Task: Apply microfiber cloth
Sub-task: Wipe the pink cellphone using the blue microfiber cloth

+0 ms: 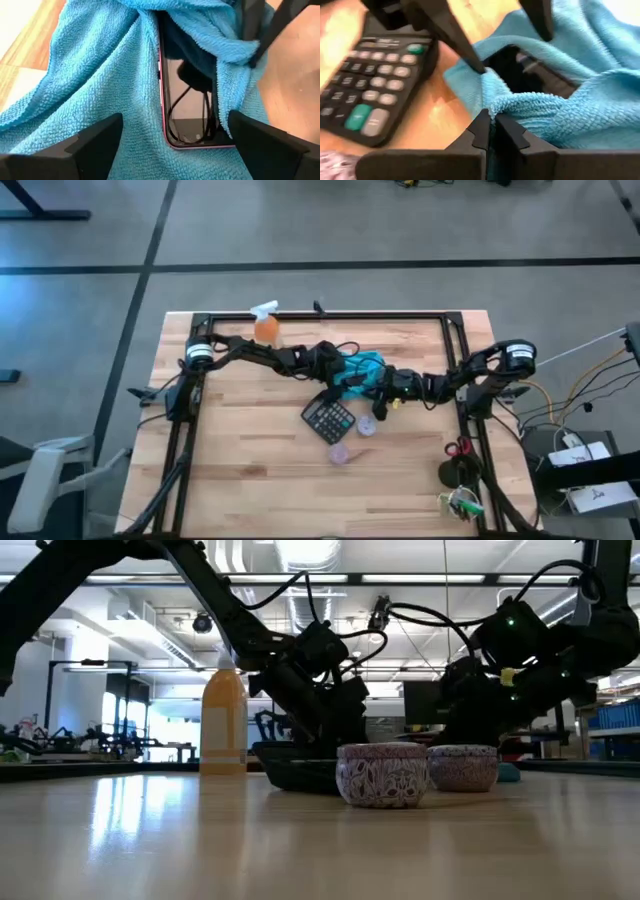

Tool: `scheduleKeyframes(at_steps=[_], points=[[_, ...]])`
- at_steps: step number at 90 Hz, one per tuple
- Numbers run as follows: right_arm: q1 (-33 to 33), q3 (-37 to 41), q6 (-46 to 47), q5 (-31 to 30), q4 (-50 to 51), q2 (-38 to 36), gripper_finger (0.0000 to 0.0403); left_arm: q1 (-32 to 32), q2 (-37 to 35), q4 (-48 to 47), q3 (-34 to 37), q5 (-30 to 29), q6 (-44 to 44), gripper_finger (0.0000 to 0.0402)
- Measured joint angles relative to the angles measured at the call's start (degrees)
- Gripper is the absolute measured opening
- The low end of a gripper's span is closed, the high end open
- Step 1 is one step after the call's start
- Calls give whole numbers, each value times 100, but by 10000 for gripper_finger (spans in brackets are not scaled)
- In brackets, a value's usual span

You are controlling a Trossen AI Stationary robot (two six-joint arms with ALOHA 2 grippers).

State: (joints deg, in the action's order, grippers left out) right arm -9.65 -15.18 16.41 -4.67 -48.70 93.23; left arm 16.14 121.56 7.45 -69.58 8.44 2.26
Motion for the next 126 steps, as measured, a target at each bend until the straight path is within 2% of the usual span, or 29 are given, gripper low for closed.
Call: scheduleKeyframes(at_steps=[16, 30, 37, 45, 61, 71, 87, 100, 110, 120, 126], points=[[-7, -56, -198, -665, 33, 0, 0, -2, 0, 2, 0, -17, 0, 347], [-9, -34, 131, -1683, 238, 0, 0, -9, 0, 4, 0, -22, -2, 347], [-11, -32, 347, -1944, 400, 0, 0, -9, 0, 4, 0, -25, -2, 347], [-12, -32, 249, -1675, 417, -2, 0, -9, 0, 6, -2, -25, -4, 347], [-11, -210, -33, 64, 318, 0, 0, -9, 0, 22, 0, -29, -4, 347], [-22, -423, -134, 518, 472, 0, 0, -13, 0, 63, 0, -29, -4, 347], [-99, -629, -295, 333, 1070, 0, 0, -13, 0, 71, 0, -30, -4, 347], [-246, -619, -302, -360, 1063, 0, 0, -15, 0, 69, -1, -32, 2, 347], [-425, -618, -281, -486, 1068, 23, 0, -15, 0, 69, -2, -32, 4, 347], [-537, -618, -34, -924, 1023, 160, 0, -15, 0, 71, -2, -32, 7, 347], [-544, -620, -139, -854, 880, 271, 0, -15, 0, 66, -2, -32, 12, 347]])
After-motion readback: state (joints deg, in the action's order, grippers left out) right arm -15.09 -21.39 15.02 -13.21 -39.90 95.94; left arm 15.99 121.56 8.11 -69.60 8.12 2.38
